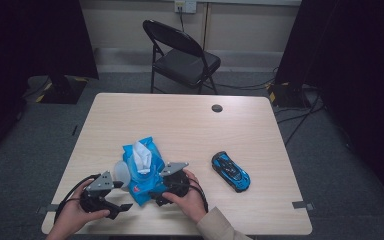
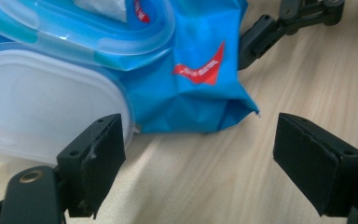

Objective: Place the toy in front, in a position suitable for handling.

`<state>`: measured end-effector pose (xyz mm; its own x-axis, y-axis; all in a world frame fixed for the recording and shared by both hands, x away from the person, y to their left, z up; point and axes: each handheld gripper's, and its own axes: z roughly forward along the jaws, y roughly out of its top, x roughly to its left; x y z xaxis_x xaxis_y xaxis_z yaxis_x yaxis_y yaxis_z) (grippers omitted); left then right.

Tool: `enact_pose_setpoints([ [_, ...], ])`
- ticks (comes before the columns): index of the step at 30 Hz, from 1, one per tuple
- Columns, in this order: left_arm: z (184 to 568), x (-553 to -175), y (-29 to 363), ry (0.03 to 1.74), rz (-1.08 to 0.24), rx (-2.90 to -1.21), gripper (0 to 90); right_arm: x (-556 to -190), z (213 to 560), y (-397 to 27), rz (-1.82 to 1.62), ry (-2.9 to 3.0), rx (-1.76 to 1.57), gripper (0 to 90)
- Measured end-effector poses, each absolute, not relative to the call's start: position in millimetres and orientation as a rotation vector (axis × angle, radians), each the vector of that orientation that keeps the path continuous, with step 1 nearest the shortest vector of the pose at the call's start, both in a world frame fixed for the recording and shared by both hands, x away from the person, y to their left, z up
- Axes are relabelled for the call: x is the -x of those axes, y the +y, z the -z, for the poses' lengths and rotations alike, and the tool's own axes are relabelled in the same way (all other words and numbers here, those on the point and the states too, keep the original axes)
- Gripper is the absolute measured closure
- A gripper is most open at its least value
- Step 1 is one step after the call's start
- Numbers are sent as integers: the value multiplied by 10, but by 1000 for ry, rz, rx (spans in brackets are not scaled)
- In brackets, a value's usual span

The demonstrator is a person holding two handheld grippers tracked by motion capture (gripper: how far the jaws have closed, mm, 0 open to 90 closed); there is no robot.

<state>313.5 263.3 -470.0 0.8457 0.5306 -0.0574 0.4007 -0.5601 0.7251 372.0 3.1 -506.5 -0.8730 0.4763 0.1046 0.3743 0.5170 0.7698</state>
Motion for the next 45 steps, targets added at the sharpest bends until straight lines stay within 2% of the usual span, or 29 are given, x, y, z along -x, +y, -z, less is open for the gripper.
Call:
enact_pose_setpoints([
  [5, 4694, -3135, 2626, 693, -234, -2230, 161, -3749, 5031, 37, -1302, 2652, -710, 80],
  [6, 4692, -3134, 2620, 691, -236, -2227, 161, -3720, 4995, -34, -1323, 2651, -685, 139],
  [7, 4684, -3127, 2608, 682, -247, -2228, 161, -3720, 4995, -34, -1323, 2651, -685, 139],
  [10, 4629, -3114, 2553, 665, -284, -2227, 161, -3610, 4924, -343, -1329, 2649, -688, 142],
  [12, 4610, -3110, 2527, 658, -290, -2233, 160, -3585, 4920, -406, -1326, 2654, -690, 142],
  [21, 4616, -3184, 2286, 646, -304, -2219, 162, -3388, 5029, -1065, -1206, 2644, -775, 139],
  [28, 4697, -3220, 2222, 671, -310, -2225, 169, -3365, 5063, -1161, -1188, 2620, -788, 139],
  [31, 4720, -3228, 2225, 691, -336, -2224, 231, -3368, 5068, -1150, -1180, 2615, -768, 139],
  [33, 4732, -3236, 2235, 713, -359, -2217, 308, -3364, 5073, -1135, -1156, 2610, -744, 139],
  [37, 4731, -3252, 2236, 751, -375, -2208, 345, -3365, 5075, -1116, -1144, 2606, -740, 133],
  [45, 4738, -3430, 2317, 774, -386, -2194, 361, -3369, 5075, -1118, -1145, 2607, -740, 132],
])
